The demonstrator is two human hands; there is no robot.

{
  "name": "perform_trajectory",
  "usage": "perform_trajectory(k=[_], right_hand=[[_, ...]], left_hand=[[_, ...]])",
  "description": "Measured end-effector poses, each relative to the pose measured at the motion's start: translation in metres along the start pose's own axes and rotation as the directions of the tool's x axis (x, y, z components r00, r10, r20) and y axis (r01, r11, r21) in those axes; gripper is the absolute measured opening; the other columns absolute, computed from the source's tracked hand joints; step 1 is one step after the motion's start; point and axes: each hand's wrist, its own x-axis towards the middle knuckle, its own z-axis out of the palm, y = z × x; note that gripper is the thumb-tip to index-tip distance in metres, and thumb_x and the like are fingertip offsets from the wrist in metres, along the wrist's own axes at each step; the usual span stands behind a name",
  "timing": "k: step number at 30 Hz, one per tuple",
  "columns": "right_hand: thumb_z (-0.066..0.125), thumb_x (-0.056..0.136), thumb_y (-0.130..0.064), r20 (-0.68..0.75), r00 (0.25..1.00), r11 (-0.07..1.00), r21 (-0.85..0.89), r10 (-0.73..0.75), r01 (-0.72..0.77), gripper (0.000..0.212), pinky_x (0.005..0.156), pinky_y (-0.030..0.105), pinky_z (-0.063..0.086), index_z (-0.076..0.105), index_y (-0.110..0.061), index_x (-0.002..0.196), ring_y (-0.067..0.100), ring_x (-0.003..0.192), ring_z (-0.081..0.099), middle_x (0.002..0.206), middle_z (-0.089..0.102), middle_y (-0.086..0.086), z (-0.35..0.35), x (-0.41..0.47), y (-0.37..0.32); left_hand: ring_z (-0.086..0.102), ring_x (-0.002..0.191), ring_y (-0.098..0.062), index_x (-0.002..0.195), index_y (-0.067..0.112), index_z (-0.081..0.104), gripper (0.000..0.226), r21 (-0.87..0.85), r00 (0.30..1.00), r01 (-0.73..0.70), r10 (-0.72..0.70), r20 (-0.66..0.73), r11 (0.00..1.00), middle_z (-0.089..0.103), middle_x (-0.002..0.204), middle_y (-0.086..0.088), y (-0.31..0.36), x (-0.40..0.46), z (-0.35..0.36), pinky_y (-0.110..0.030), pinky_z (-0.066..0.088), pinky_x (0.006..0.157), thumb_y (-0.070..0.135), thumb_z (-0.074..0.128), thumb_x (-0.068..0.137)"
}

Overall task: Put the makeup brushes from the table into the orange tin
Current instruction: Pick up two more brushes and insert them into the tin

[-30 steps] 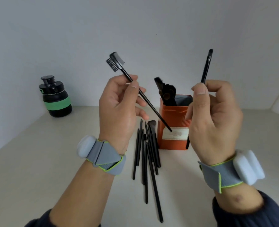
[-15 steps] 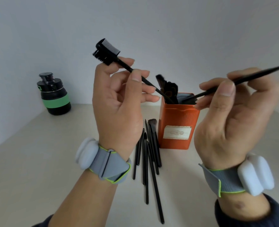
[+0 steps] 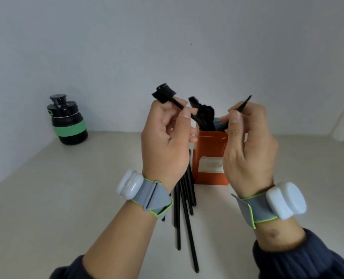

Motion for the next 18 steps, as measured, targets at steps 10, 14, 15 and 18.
perform_trajectory(k=[10,14,15,18], right_hand=[[0.057,0.097,-0.021,0.08,0.996,0.957,-0.291,0.031,-0.007,0.021,0.084,0.044,0.042,0.072,-0.007,0.096,0.039,0.094,0.058,0.099,0.068,0.011,0.005,0.0,0.017],[0.061,0.092,-0.019,0.079,0.995,0.942,-0.333,0.061,-0.031,0.019,0.085,0.047,0.044,0.075,-0.006,0.094,0.04,0.097,0.057,0.102,0.066,0.014,0.007,-0.002,0.017],[0.061,0.091,-0.02,0.083,0.994,0.937,-0.348,0.072,-0.039,0.02,0.085,0.048,0.045,0.075,-0.007,0.094,0.04,0.099,0.056,0.103,0.066,0.014,0.007,-0.003,0.017],[0.056,0.09,-0.025,0.091,0.988,0.93,-0.359,0.122,-0.082,0.027,0.087,0.05,0.045,0.077,-0.008,0.093,0.039,0.104,0.055,0.105,0.066,0.013,0.007,-0.003,0.015]], left_hand=[[0.055,0.061,-0.02,0.088,0.03,0.061,0.002,0.15,0.976,0.214,-0.217,0.005,0.965,0.062,0.081,0.008,-0.028,-0.005,0.018,-0.055,0.054,0.058,0.028,0.06,0.088],[0.052,0.057,-0.022,0.082,0.026,0.059,0.006,0.182,0.961,0.267,-0.276,0.027,0.946,0.058,0.077,-0.001,-0.032,-0.008,0.021,-0.048,0.05,0.056,0.032,0.06,0.085],[0.053,0.057,-0.023,0.083,0.024,0.059,0.009,0.206,0.958,0.272,-0.285,0.034,0.94,0.059,0.081,-0.006,-0.033,-0.008,0.021,-0.045,0.048,0.056,0.033,0.061,0.084],[0.054,0.061,-0.026,0.085,0.025,0.059,0.011,0.252,0.948,0.291,-0.314,0.059,0.923,0.059,0.092,-0.014,-0.034,-0.01,0.02,-0.045,0.049,0.058,0.035,0.061,0.082]])
